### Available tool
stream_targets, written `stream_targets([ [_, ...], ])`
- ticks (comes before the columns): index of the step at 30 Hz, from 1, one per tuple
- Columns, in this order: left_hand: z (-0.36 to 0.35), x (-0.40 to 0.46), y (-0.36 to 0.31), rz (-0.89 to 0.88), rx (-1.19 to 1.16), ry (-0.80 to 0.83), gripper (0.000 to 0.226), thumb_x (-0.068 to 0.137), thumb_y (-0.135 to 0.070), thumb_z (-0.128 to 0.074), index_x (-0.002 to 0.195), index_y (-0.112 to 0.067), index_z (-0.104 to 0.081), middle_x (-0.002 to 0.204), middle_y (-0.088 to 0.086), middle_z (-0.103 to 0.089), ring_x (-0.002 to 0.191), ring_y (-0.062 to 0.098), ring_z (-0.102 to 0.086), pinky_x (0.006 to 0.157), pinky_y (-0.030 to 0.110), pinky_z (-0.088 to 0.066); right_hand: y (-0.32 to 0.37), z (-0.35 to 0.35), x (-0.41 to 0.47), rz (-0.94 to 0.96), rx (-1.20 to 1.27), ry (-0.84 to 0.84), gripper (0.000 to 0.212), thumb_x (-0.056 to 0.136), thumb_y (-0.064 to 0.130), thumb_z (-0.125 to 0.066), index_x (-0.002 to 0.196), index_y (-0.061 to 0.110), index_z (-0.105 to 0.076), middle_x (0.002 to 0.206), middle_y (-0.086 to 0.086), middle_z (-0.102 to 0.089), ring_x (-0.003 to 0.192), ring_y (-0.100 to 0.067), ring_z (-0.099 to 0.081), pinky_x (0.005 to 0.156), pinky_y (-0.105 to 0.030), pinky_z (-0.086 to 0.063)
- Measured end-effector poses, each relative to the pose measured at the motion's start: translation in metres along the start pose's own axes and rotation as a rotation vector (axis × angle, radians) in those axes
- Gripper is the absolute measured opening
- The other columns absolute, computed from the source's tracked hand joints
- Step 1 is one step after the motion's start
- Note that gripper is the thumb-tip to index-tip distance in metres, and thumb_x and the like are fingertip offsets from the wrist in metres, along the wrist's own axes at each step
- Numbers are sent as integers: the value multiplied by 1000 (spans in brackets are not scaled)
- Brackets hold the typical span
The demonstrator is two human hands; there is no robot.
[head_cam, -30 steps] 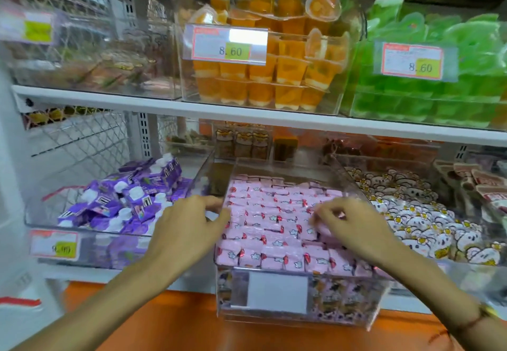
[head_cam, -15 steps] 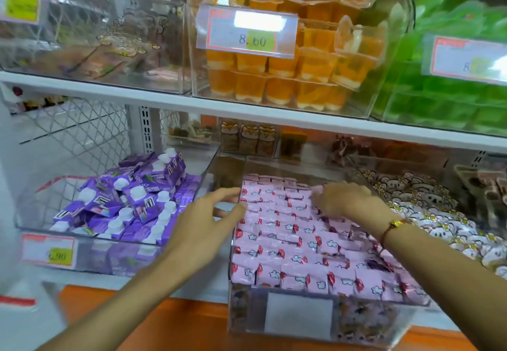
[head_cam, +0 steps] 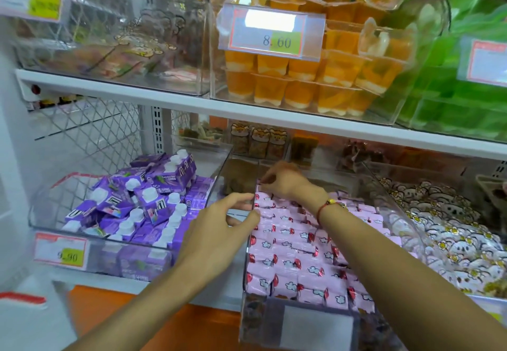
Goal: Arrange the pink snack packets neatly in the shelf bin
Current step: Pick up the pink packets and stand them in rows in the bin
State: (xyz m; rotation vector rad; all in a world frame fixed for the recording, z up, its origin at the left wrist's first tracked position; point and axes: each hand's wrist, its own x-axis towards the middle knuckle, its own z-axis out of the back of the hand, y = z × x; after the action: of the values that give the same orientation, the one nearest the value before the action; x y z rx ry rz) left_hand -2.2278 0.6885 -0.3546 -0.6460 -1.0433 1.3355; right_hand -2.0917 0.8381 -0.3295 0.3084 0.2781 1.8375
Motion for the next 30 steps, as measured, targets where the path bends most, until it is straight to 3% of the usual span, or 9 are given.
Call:
stream_targets([
  [4,2,0,1,-7,-30,16,19,84,-42,-61,100,-50,-56,99,-28,-64,79,1,-63,82,40,-54,-9,5,1,-36,222,-13,19,88,17,-65,103,7,-72,100,-8,-71,67,-8,-54,59,-17,-41],
  [9,2,-1,4,-25,-66,20,20,77,-55,-60,96,-53,-56,96,-32,-62,64,-6,-57,81,40,-54,-8,-5,1,-5,224,-115,15,95,17,-53,98,8,-63,101,-14,-67,81,-21,-59,70,-30,-48],
  [12,2,-1,3,-31,-60,26,18,82,-52,-61,98,-53,-55,96,-32,-62,66,-6,-58,80,40,-54,3,7,1,-90,561,-351,9,97,18,-50,96,12,-57,101,-8,-62,75,-11,-54,60,-15,-41],
  [15,3,-1,4,-34,-42,30,20,84,-45,-60,103,-50,-56,98,-29,-63,68,-7,-59,80,39,-54,10,19,-15,-196,932,-571,11,96,15,-52,101,8,-59,107,-9,-63,79,-11,-55,61,-13,-42],
  [18,3,-2,4,-51,0,-15,28,83,-47,-61,111,-46,-56,106,-26,-62,85,-11,-57,78,21,-48,6,30,-54,-290,1273,-722,6,96,14,-52,99,11,-57,104,-5,-64,85,-10,-59,61,-15,-47],
  [22,2,-5,-1,-294,80,-105,59,80,-45,-67,132,-43,-40,127,-25,-43,110,-12,-41,84,5,-33,1,43,-102,-311,1478,-573,14,97,13,-51,104,4,-58,100,-9,-67,92,-16,-67,67,-17,-57],
  [25,1,-7,-10,-507,233,-69,71,79,-38,-71,137,-47,-31,132,-29,-33,118,-7,-36,90,6,-30,9,47,-123,-239,1491,-395,14,96,13,-52,95,4,-63,87,-6,-71,82,-10,-67,69,-17,-57],
  [27,2,-8,-14,-596,303,-111,64,82,-32,-71,136,-44,-39,126,-28,-41,107,-4,-46,85,15,-41,15,49,-132,-226,1518,-296,15,95,12,-54,93,5,-67,80,-5,-71,80,-10,-66,69,-18,-57],
  [30,6,-10,-21,-557,160,-147,48,82,-28,-70,127,-38,-54,104,-27,-58,85,-3,-56,71,13,-47,16,55,-138,-221,1550,-186,17,94,18,-56,93,5,-68,79,-6,-72,76,-11,-68,64,-19,-57],
])
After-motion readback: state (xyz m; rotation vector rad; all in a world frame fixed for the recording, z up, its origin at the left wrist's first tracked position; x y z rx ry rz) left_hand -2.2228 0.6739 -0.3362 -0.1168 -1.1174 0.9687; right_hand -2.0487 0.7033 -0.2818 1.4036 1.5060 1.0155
